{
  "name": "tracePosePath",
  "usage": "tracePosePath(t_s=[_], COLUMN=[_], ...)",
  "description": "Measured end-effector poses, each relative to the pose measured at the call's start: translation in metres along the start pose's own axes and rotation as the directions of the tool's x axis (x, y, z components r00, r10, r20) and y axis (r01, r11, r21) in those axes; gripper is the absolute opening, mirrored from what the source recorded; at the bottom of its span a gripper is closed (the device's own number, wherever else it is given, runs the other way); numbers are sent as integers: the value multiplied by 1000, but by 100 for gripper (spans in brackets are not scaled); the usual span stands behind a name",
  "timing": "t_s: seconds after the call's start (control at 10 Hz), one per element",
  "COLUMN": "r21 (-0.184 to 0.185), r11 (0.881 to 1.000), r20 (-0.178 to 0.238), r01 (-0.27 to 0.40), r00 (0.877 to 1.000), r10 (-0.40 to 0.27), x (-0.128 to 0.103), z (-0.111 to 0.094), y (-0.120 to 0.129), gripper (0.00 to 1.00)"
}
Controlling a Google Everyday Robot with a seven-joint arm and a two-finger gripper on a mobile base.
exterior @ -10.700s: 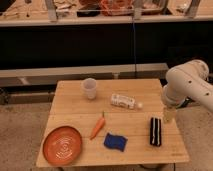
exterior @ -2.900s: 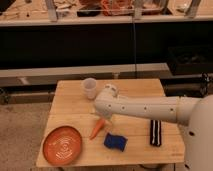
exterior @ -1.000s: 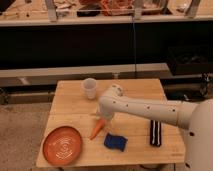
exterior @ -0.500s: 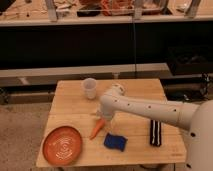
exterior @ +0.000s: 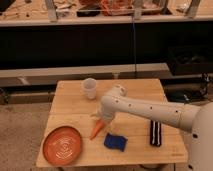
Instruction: Place the pepper on the white sponge
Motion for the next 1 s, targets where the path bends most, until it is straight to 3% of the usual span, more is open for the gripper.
tracePosePath(t_s=[0.7, 1.0], r21=[-14, -28], r11=[1000, 1000], r20=[35, 36], r01=[-28, -7], r00=[999, 999], r10=[29, 8], x=[-11, -18], z=[6, 8], y=[4, 2], gripper=[80, 80])
